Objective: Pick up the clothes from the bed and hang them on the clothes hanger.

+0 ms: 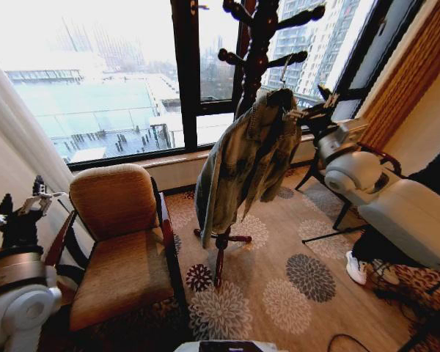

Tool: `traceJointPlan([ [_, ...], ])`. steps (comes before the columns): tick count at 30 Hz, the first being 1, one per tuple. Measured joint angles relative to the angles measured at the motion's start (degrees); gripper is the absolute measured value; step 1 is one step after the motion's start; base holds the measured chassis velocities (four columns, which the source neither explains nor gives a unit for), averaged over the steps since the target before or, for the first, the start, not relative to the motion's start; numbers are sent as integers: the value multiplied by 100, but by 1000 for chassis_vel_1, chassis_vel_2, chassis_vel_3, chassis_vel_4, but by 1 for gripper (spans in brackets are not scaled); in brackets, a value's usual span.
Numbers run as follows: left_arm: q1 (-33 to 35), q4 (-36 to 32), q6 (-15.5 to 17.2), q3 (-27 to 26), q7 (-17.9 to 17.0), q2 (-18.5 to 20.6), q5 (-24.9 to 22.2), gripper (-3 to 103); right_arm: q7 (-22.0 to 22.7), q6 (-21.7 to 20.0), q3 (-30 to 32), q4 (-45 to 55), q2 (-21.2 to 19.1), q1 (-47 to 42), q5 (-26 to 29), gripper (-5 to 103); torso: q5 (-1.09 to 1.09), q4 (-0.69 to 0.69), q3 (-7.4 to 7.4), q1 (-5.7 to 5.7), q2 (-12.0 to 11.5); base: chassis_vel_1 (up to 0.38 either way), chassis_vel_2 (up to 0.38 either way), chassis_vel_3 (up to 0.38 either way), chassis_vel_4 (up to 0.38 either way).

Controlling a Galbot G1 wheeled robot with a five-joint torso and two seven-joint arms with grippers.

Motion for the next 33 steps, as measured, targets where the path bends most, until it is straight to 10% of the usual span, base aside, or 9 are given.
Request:
traceJointPlan([
  [7,110,-60,-8,-19,-43,-38,142,100,273,232,1210,304,416,-852,575,100,-3,2,-1,0,0,0,0,0,0],
  [17,281,-183,-134,121,173,-7,506,100,-109,354,3923,520,1876,-4027,-724,100,4,-1,0,0,0,0,0,0,0],
  [33,631,-578,-145,631,269,-324,1109,100,-399,126,5634,1916,3479,-6385,-1423,100,0,-1,-1,-1,0,0,0,0,0],
])
